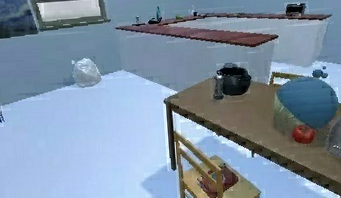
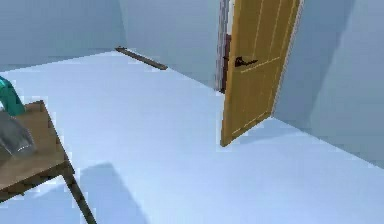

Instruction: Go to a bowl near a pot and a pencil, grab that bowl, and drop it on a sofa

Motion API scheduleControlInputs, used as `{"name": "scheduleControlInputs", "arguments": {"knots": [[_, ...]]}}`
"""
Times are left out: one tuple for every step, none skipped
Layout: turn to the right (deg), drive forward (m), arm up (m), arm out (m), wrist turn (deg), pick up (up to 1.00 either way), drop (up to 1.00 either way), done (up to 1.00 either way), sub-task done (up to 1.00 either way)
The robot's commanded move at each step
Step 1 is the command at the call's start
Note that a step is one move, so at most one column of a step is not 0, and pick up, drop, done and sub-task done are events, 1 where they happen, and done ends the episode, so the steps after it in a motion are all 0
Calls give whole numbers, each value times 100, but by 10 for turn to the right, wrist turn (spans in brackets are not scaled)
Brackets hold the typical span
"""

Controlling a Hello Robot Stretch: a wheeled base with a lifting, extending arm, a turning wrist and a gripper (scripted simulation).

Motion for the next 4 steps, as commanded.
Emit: {"name": "scheduleControlInputs", "arguments": {"knots": [[450,0,0,0,0,0,0,0,0],[330,0,0,0,0,0,0,0,0],[0,30,0,0,0,0,0,0,0],[-450,0,0,0,0,0,0,0,0]]}}
